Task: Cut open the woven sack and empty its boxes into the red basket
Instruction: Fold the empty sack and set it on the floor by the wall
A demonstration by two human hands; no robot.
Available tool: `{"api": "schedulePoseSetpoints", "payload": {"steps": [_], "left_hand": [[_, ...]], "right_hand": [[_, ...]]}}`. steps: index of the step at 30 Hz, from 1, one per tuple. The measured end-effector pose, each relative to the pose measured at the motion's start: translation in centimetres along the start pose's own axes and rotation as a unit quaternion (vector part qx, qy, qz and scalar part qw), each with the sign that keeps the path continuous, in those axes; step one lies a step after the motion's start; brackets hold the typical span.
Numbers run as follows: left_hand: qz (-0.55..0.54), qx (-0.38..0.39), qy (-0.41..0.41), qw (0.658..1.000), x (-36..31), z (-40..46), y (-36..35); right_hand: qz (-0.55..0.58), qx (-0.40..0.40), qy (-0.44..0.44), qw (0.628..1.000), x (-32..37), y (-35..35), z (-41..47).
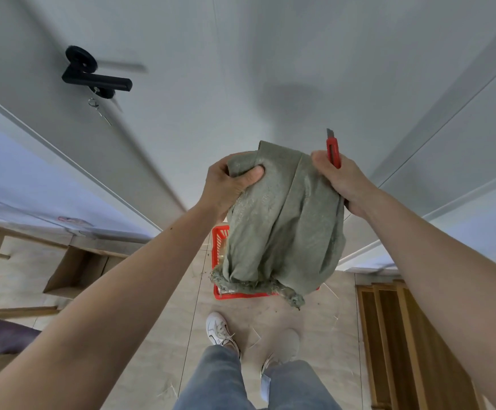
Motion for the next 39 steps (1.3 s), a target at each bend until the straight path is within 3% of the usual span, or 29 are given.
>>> {"api": "schedulePoseSetpoints", "payload": {"steps": [5, 10, 13, 16, 20, 24, 29, 35, 39], "left_hand": [[-0.05, -0.035, 0.058, 0.996, -1.1, -0.5, -1.0], [-0.082, -0.034, 0.105, 0.991, -1.5, -1.8, -2.1], [-0.037, -0.015, 0.057, 0.998, -2.3, -2.6, -2.6], [0.035, 0.062, -0.017, 0.997, -3.4, -3.5, -3.3], [0.166, 0.126, -0.136, 0.969, -4.9, -4.6, -4.4], [0.199, 0.148, -0.226, 0.942, -7.1, -5.1, -5.4], [0.186, 0.157, -0.257, 0.935, -9.7, -4.2, -5.9], [0.25, 0.146, -0.199, 0.936, -8.5, -3.8, -4.2], [0.199, 0.211, -0.198, 0.936, -8.0, -4.9, -4.0]], "right_hand": [[-0.029, 0.072, 0.048, 0.996, 0.0, 1.1, -1.4], [-0.004, -0.032, 0.098, 0.995, 1.5, 1.8, -2.8], [-0.005, -0.052, 0.106, 0.993, 1.9, 2.4, -3.3], [0.018, -0.061, 0.086, 0.994, 2.0, 3.1, -3.7], [0.06, -0.065, 0.066, 0.994, 2.9, 3.7, -4.5], [0.107, -0.081, 0.05, 0.99, 4.2, 3.9, -5.3], [0.123, -0.098, 0.061, 0.986, 6.9, 4.5, -6.8], [0.112, -0.096, -0.044, 0.988, 3.9, 2.5, -8.5], [0.075, -0.087, -0.091, 0.989, 1.7, 1.5, -10.3]]}}
Point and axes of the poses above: each hand's wrist, its own z-axis towards the middle knuckle, its own y-axis out of the back of the hand, x = y × z, the point moved 6 cm from there along z, towards the middle knuckle, and after that the axes turned 1 degree about -z, right-handed, at the moved point
